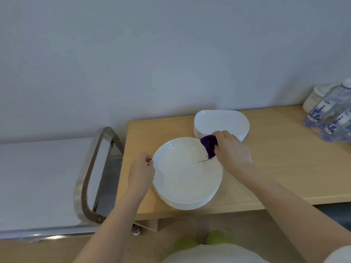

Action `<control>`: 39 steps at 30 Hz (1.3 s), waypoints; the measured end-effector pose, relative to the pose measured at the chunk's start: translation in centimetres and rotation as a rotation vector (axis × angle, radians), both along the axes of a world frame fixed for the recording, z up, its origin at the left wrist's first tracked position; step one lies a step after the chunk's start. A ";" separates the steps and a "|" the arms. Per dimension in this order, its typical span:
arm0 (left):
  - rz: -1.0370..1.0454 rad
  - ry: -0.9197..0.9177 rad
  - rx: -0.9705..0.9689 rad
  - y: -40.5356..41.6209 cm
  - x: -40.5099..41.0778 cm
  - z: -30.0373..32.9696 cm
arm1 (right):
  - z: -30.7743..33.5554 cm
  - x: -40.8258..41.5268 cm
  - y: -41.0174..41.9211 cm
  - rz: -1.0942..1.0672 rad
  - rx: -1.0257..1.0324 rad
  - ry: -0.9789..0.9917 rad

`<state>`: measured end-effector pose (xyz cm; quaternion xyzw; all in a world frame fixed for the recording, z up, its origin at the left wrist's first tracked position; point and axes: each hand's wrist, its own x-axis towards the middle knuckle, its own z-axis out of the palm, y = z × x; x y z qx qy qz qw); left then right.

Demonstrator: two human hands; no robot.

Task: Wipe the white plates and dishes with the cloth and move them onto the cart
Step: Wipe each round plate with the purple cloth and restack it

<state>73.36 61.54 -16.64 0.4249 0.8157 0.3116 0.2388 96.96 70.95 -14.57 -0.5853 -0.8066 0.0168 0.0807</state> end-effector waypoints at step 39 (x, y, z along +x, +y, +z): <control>0.209 -0.780 0.030 -5.4 6.2 -0.3 | -6.4 2.6 -4.5 0.049 -0.830 0.993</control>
